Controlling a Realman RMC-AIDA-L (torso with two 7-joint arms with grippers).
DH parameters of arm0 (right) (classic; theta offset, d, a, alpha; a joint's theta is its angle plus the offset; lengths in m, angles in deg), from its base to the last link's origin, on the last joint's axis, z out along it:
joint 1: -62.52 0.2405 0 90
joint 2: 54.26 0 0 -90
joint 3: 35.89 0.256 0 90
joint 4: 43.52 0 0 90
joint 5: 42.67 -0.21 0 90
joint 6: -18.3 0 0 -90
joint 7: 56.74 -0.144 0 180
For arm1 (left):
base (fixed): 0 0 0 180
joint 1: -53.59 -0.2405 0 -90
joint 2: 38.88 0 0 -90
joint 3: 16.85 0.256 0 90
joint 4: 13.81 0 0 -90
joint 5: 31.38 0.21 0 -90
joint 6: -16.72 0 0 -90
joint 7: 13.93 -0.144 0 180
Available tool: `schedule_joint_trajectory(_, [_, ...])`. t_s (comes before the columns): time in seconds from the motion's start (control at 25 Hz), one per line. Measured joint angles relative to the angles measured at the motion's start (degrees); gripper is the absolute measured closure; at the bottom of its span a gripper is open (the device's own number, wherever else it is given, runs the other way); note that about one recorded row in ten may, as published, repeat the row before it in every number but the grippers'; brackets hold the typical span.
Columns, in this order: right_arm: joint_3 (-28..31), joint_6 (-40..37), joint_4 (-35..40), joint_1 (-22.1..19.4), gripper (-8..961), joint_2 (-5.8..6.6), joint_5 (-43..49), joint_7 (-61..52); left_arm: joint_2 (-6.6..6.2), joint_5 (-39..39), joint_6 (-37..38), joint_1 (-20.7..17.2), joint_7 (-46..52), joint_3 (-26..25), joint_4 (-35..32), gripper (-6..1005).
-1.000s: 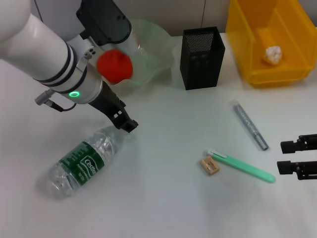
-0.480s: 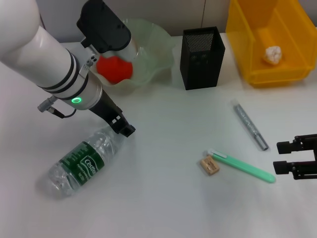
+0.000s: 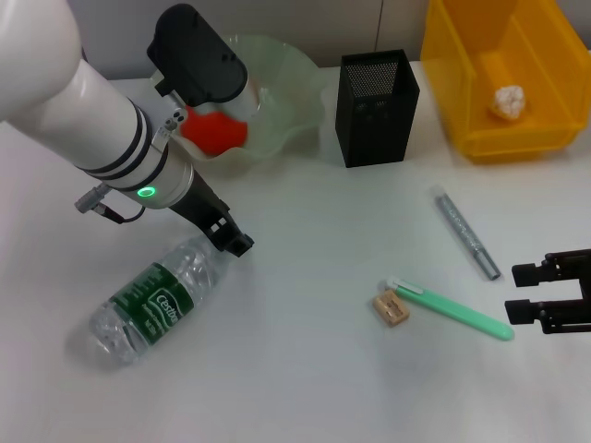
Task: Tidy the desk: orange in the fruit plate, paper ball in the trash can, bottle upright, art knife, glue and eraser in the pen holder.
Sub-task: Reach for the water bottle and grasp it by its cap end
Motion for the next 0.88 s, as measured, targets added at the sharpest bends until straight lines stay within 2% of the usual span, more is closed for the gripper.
schedule_joint_trajectory(0.88, [0.0, 0.51, -0.01, 0.0, 337, -0.16, 0.0, 0.02, 0.0, -0.07, -3.17, -0.3, 0.01, 1.51, 2.25, 423])
